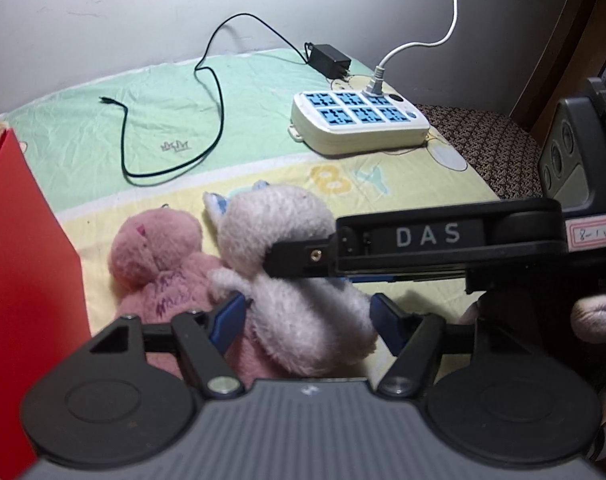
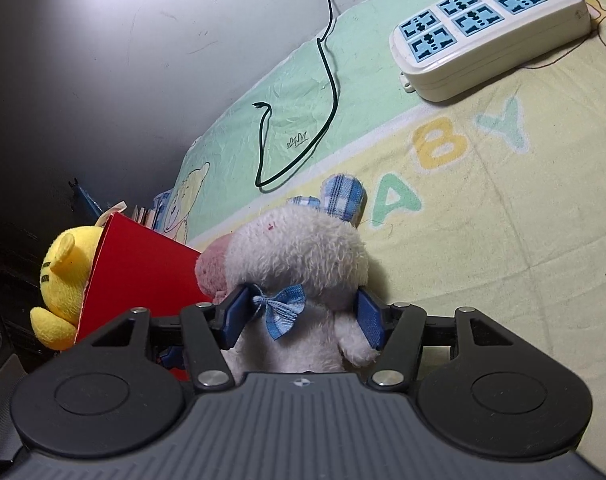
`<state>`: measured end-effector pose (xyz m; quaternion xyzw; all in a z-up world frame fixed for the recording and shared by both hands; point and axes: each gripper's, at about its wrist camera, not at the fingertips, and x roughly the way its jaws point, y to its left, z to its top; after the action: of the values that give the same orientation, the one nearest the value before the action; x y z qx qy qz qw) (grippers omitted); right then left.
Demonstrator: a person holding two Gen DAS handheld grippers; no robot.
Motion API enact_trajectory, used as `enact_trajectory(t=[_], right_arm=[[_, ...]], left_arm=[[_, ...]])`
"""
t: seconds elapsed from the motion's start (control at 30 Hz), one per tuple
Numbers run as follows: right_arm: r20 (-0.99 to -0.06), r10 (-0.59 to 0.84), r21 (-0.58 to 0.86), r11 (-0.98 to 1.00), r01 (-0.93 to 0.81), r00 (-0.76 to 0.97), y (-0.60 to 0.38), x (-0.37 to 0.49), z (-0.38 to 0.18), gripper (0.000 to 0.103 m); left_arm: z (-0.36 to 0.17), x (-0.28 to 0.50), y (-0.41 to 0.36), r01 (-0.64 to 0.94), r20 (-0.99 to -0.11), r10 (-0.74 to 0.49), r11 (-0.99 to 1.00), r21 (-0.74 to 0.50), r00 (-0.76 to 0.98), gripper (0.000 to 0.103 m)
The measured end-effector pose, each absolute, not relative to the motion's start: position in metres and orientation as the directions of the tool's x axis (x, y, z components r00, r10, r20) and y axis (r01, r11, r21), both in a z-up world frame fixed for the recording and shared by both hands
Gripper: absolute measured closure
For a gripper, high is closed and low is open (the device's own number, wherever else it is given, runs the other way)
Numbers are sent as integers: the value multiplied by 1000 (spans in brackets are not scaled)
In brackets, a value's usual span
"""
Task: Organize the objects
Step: 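Close the right gripper on the white bunny with blue bow and lift it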
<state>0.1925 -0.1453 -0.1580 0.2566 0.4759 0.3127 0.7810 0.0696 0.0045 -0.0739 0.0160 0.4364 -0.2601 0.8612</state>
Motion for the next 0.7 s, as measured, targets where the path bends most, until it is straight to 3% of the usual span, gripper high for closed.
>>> enact_trajectory(t=[0.2, 0.7], right_arm=[[-573, 741, 709, 662, -243, 351, -153, 188, -154, 53], [-674, 613, 553, 789, -267, 412, -196, 110, -136, 53]], left_arm=[[-74, 72, 0, 471, -764, -438, 859, -200, 474, 33], [-73, 12, -29, 578, -768, -543, 765, -285, 339, 33]])
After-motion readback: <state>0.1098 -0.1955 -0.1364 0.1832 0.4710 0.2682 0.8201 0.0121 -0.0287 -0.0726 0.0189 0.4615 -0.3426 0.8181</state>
